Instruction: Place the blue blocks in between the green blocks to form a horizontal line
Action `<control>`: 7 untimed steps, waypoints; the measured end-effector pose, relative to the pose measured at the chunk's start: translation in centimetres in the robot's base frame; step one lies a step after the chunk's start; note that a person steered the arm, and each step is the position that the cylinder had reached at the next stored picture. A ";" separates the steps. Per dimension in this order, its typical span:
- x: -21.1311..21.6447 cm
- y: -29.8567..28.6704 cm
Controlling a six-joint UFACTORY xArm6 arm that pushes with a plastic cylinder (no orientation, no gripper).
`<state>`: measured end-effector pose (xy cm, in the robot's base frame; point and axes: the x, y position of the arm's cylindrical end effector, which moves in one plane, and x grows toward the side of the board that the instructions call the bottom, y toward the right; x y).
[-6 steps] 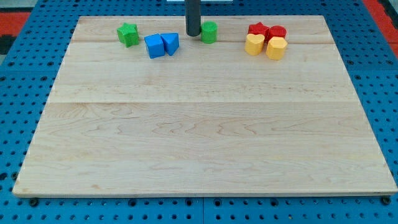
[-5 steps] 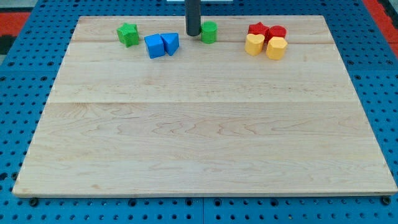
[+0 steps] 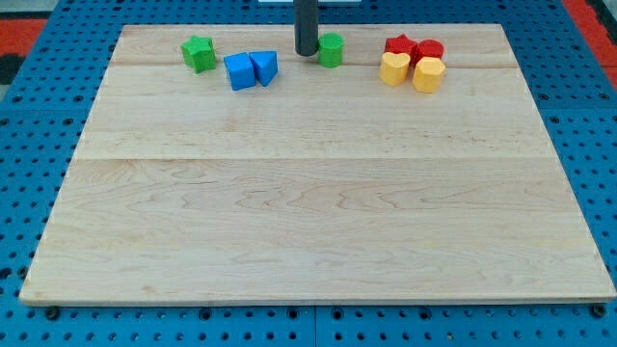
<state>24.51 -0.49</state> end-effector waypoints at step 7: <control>9.4 -5.6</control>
<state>33.91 -6.13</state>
